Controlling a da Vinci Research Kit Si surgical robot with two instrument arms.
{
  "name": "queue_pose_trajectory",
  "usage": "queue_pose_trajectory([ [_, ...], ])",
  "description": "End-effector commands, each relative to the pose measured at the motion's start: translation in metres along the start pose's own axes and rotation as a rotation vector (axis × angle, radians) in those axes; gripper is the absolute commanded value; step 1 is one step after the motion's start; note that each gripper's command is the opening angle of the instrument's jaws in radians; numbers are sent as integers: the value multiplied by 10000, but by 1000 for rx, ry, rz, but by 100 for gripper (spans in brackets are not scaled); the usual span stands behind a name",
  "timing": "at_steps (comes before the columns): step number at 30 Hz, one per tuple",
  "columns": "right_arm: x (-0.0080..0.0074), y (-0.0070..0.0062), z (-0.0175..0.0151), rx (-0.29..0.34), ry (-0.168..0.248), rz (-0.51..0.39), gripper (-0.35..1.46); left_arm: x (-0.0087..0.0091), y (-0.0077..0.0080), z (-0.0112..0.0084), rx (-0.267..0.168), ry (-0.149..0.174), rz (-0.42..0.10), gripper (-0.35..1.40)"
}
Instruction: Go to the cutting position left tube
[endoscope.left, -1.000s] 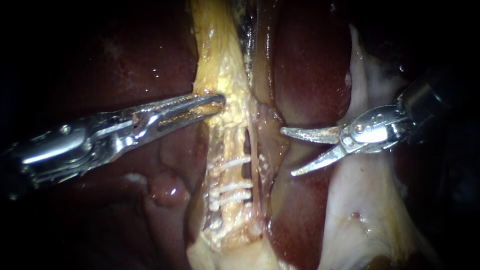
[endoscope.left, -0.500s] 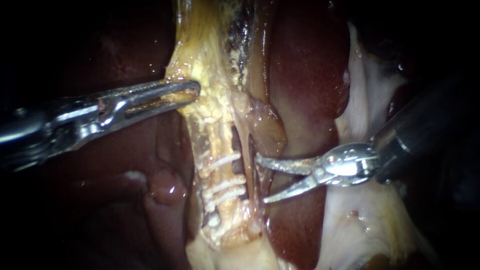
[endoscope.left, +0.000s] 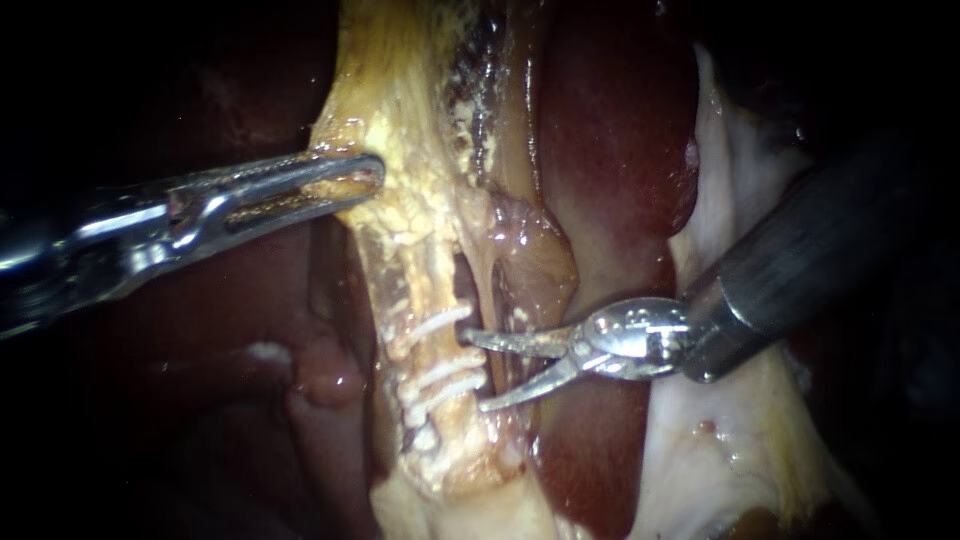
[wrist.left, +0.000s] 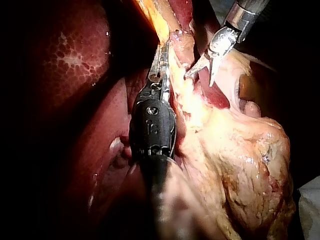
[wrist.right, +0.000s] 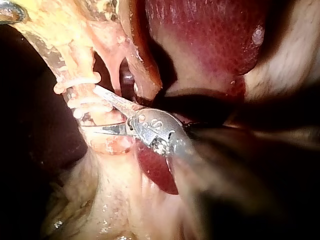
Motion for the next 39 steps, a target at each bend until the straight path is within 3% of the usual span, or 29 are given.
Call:
queue_pose_trajectory([
  [1, 0, 1, 0, -1, -2, 0, 141, 0, -2, -1, -1, 0, 2, -35],
  [8, 5, 12, 11, -5, -1, 8, 141, -2, -9, -5, -4, -3, 1, -35],
  [17, 12, 19, 25, 33, -5, 5, 140, -2, -10, -7, -4, -3, 1, -35],
  [27, 15, 23, 32, 148, -8, -39, 129, -1, -5, -9, -1, -2, 2, -35],
  [32, 20, 27, 39, 200, 16, -61, 126, 0, 0, -10, 1, -2, 2, -35],
  [39, 22, 26, 48, 244, 18, -82, 123, 2, 8, -8, 1, -2, 3, -35],
])
